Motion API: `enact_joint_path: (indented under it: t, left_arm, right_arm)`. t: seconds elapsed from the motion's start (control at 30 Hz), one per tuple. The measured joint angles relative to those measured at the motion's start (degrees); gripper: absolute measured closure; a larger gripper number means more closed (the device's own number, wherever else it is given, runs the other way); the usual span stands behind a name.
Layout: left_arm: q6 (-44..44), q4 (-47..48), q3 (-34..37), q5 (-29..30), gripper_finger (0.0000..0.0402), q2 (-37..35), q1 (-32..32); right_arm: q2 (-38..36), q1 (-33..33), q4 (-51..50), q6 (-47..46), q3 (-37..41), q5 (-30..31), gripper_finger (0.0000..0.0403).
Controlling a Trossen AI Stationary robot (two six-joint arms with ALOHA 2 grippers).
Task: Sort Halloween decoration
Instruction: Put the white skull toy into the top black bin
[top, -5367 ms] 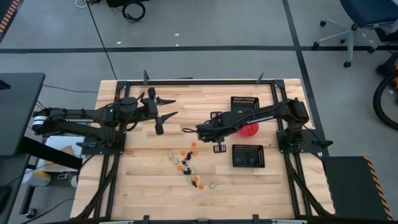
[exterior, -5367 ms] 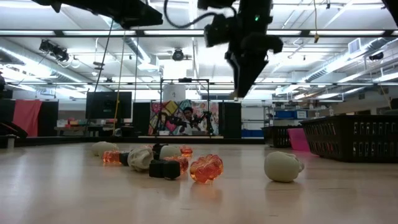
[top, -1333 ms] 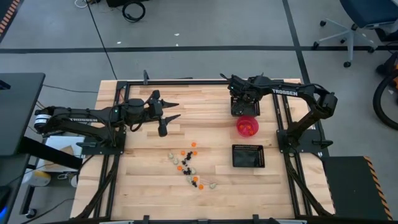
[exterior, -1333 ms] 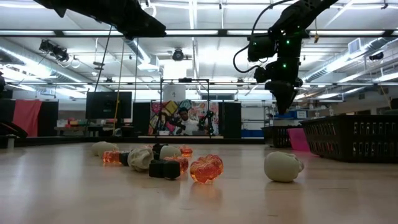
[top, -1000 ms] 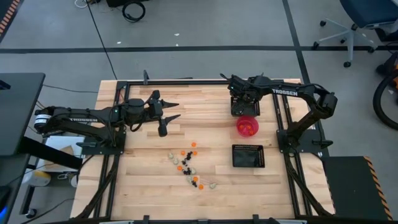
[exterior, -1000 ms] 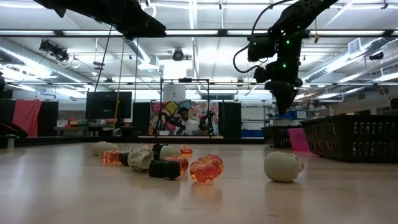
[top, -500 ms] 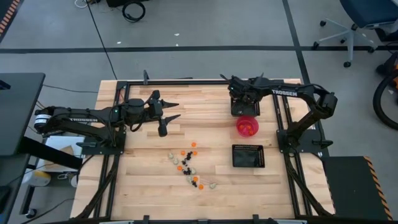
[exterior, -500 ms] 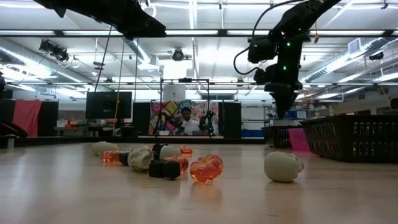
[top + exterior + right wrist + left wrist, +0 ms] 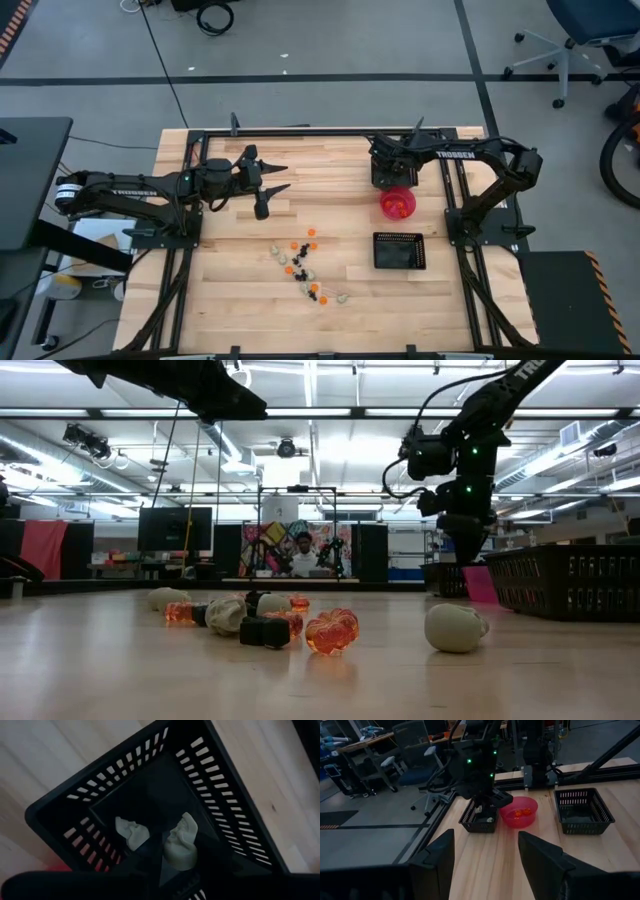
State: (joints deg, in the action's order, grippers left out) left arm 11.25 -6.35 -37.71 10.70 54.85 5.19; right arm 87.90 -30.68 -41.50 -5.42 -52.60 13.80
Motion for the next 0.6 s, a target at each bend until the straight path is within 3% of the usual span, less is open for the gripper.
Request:
enact_joint_path:
  t: [0.6]
  left_arm:
    - [0.0, 0.02, 0.0, 0.0, 0.0209, -0.02, -0.02]
  right_arm:
    - [0.0, -0.59, 0.81, -0.17, 0.11, -1.46, 0.0287]
